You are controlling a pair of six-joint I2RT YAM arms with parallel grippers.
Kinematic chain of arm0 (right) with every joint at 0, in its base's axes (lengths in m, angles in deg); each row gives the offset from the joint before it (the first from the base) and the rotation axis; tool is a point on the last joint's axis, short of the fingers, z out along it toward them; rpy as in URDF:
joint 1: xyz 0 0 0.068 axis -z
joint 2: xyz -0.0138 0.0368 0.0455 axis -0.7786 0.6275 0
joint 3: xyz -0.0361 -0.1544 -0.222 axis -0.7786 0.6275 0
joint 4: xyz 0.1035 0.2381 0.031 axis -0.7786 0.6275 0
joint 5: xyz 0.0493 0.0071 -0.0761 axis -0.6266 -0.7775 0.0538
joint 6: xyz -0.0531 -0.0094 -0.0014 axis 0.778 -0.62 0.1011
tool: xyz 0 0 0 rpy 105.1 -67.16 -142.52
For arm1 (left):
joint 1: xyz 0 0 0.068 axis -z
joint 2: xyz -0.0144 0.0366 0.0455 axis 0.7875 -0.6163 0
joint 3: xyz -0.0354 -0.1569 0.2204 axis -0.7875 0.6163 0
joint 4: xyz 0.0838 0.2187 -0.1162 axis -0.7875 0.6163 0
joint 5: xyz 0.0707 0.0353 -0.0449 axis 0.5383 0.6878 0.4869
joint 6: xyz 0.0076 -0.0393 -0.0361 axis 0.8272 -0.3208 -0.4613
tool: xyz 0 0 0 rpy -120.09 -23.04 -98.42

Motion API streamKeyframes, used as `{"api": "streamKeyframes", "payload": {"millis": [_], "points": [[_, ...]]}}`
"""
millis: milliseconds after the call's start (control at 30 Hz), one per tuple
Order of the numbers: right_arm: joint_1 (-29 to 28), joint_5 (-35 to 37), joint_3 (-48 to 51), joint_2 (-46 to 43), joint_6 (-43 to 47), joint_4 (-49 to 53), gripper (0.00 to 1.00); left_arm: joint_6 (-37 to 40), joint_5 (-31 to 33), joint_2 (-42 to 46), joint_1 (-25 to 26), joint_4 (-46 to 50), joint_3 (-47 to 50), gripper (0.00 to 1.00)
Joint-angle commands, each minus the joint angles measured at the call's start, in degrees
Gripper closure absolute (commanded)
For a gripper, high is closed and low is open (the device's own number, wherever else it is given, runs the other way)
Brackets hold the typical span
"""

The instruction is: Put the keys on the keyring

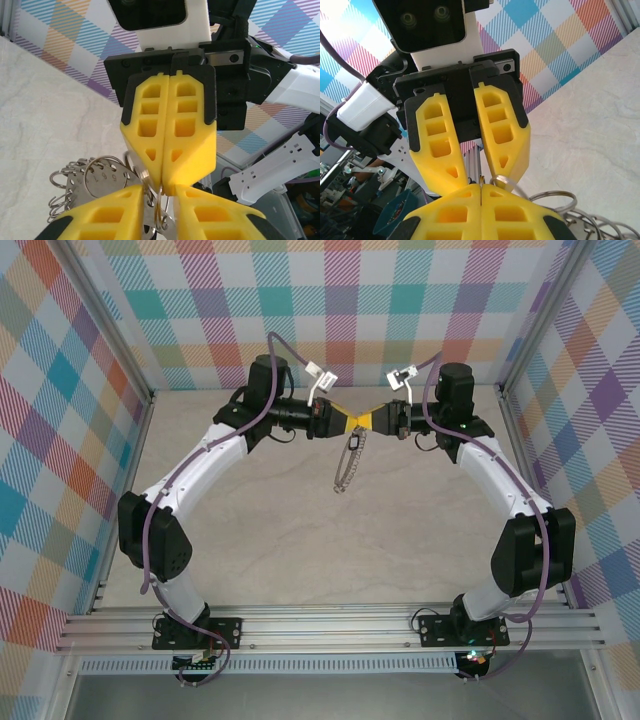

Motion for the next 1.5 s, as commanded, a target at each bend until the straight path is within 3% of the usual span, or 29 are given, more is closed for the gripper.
{"api": "streamKeyframes", "payload": {"millis": [0,100,333,667,967,1267,1400,1467], "points": [[-0.2,-1.0,0.4,-1.0,0.5,-2.2,1.0,-1.0,-1.4,1.4,0.5,-2.9,1.3,0.85],[-0.2,-0.5,0.5,-1.3,0.3,-2.1,1.0,-2.1,-1.0,1.5,0.5,-4.5,1.7,1.0],[1.8,3.0,5.4,-5.3,-3.6,-7.4,0.68,-5.7,1.7,3.5,0.5,-9.9,4.3,1.0],[2.7,10.9,16.4,-10.7,-10.2,-17.7,0.5,-13.5,5.0,5.6,0.6,-21.1,9.4,1.0],[0.2,14.0,17.4,-8.2,-14.5,-24.0,0.49,-17.4,6.0,6.0,1.6,-26.7,11.2,1.0],[-2.4,13.6,17.9,-5.1,-17.6,-28.9,0.66,-21.3,8.3,6.3,1.9,-32.2,13.4,1.0],[-2.4,13.2,18.8,-5.6,-18.2,-29.6,0.64,-22.5,9.3,6.6,1.9,-33.8,14.3,1.0],[-2.3,13.5,19.2,-6.9,-16.7,-27.8,0.58,-23.0,10.4,7.0,1.9,-34.6,15.1,1.0]]}}
